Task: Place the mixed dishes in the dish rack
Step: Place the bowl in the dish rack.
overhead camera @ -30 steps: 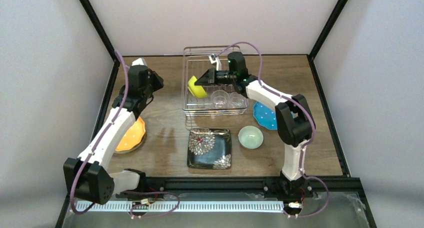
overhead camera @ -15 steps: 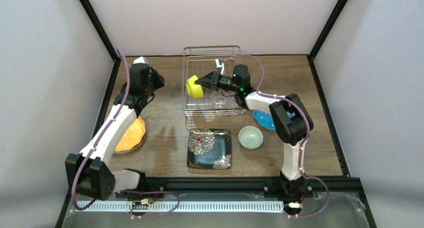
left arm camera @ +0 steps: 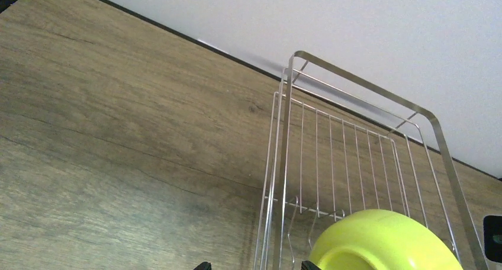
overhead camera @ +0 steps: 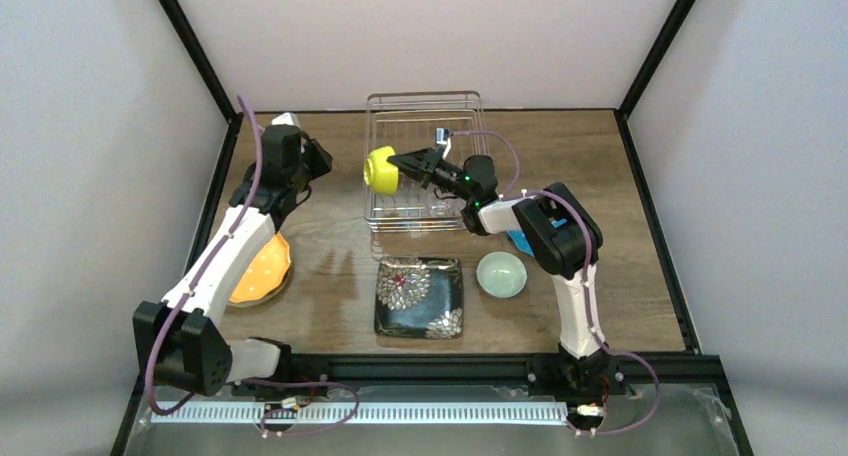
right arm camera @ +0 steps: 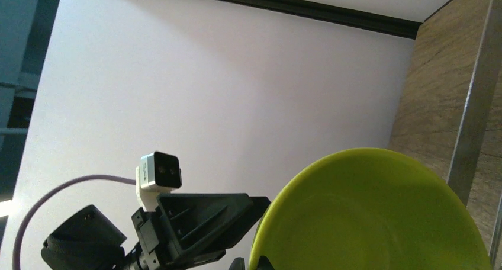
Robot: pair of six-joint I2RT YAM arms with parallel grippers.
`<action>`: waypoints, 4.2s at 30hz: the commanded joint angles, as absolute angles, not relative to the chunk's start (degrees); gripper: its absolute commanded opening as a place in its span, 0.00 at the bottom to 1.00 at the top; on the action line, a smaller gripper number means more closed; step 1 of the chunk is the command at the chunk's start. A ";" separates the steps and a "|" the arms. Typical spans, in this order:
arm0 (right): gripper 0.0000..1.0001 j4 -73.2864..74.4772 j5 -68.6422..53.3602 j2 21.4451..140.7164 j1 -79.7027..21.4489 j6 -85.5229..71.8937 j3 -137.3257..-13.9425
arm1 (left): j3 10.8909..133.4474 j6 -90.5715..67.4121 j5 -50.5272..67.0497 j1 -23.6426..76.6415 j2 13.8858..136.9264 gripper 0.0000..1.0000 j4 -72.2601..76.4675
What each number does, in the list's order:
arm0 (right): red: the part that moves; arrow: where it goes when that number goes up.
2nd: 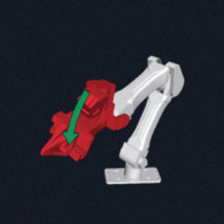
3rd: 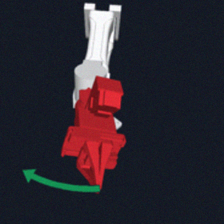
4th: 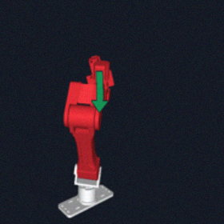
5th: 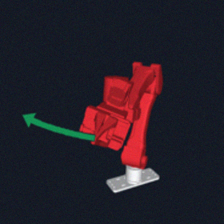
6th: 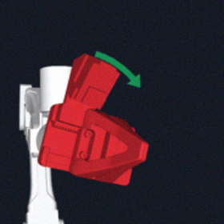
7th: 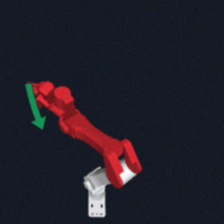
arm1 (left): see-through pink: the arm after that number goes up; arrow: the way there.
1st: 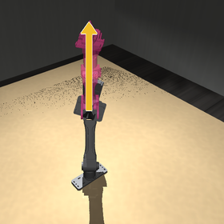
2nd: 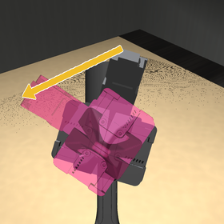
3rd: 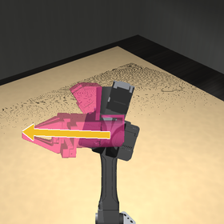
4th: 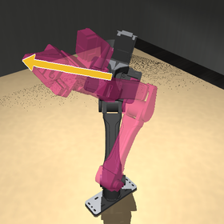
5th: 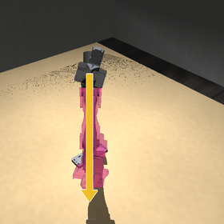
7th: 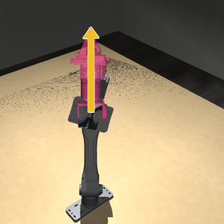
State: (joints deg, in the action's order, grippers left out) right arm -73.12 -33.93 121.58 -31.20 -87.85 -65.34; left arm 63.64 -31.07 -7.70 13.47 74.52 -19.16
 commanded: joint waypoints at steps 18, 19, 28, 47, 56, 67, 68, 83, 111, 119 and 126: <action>0.01 -78.27 -24.55 125.78 -32.52 -88.55 -68.03 | 62.64 -32.11 -6.00 13.14 75.24 0.88 -16.37; 0.01 -77.83 -24.45 125.87 -32.56 -88.32 -68.17 | 62.44 -32.40 -5.98 13.09 75.16 0.88 -16.10; 0.01 -68.85 -24.42 124.88 -32.57 -83.15 -70.96 | 61.69 -33.31 -6.06 13.14 75.00 0.88 -14.01; 0.01 -56.04 -23.08 125.70 -33.10 -78.03 -75.35 | 59.85 -34.30 -6.18 13.11 75.81 0.88 -8.95; 0.01 -51.48 -21.69 125.31 -33.50 -76.32 -76.06 | 60.19 -34.19 -7.09 13.15 76.93 0.88 -8.11; 0.10 -41.71 -20.66 123.66 -33.60 -72.87 -76.22 | 60.55 -34.11 -7.29 13.10 78.15 0.88 -7.38; 0.11 -41.36 -20.61 123.59 -33.58 -72.91 -76.09 | 60.58 -34.04 -7.26 13.16 78.14 0.88 -7.35; 0.50 -39.32 -19.46 122.59 -33.61 -73.14 -72.13 | 60.29 -33.75 -7.34 13.18 79.23 0.88 -7.05; 0.66 -33.27 -18.50 116.67 -33.57 -68.15 -69.43 | 58.75 -35.85 -7.30 13.17 77.90 0.88 -6.79; 0.66 -28.58 -17.13 114.49 -33.57 -65.18 -70.61 | 58.59 -36.36 -7.22 13.18 77.53 0.88 -6.78; 0.66 -23.67 -16.35 113.35 -33.58 -62.32 -73.08 | 58.45 -36.78 -7.29 13.25 77.19 0.88 -6.70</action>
State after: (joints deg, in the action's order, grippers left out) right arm -30.55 -18.06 115.20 -33.12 -65.10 -71.46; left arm 59.66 -36.05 -7.27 13.47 78.59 -7.73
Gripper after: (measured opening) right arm 0.662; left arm 0.882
